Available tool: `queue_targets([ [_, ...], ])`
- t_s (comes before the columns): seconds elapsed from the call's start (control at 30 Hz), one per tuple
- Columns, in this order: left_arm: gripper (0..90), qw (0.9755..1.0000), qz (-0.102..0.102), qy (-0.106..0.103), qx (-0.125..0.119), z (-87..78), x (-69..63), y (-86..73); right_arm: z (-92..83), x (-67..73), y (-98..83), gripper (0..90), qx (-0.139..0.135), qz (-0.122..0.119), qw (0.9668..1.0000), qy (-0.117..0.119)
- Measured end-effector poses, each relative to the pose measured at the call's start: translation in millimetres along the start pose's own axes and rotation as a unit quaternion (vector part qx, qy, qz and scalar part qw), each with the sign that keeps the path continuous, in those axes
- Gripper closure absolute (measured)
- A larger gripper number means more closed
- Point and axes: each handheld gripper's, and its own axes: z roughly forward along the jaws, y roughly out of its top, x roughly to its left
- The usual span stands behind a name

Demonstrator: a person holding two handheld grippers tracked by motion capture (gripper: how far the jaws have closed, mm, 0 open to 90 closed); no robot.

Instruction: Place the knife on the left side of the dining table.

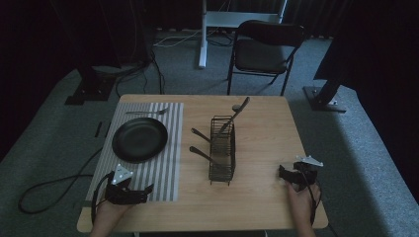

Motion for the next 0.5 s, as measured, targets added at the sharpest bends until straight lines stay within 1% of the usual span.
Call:
queue_targets([
  [0.03,3.3,1.0000,0.005,-0.007,0.000,-0.6,-2.8,3.0,0.0,0.0,0.0,11.3,0.000,0.000,1.0000,0.000],
  [0.1,3.3,0.9998,0.011,-0.015,-0.008,-2.0,-9.1,8.3,0.0,0.0,0.0,11.3,0.000,0.000,1.0000,0.000],
  [0.13,3.2,0.9994,0.019,-0.025,-0.013,-3.2,-15.3,13.4,0.0,0.0,0.0,11.3,0.000,0.000,1.0000,0.000],
  [0.17,3.2,0.9994,0.019,-0.025,-0.013,-3.2,-15.3,13.4,0.0,0.0,0.0,11.3,0.000,0.000,1.0000,0.000],
  [0.2,3.3,0.9989,0.025,-0.035,-0.017,-4.1,-20.9,18.5,0.0,0.0,0.0,11.3,0.000,0.000,1.0000,0.000],
  [0.27,3.3,0.9987,0.027,-0.037,-0.022,-5.1,-23.3,21.0,0.0,-0.1,0.0,11.3,0.000,0.000,1.0000,0.000],
  [0.33,3.2,0.9981,0.032,-0.045,-0.028,-6.3,-28.2,26.8,0.0,-0.1,0.0,11.3,0.000,0.000,1.0000,0.000],
  [0.37,3.2,0.9980,0.033,-0.044,-0.031,-7.0,-29.8,28.6,0.0,-0.1,0.0,11.3,0.000,0.000,1.0000,0.000],
  [0.43,3.3,0.9973,0.037,-0.053,-0.036,-8.2,-33.1,33.7,0.0,-0.1,0.0,11.3,0.000,0.000,1.0000,-0.001],
  [0.5,3.3,0.9967,0.040,-0.056,-0.041,-9.2,-36.3,38.3,0.0,-0.1,0.0,11.3,0.000,0.001,1.0000,-0.001],
])
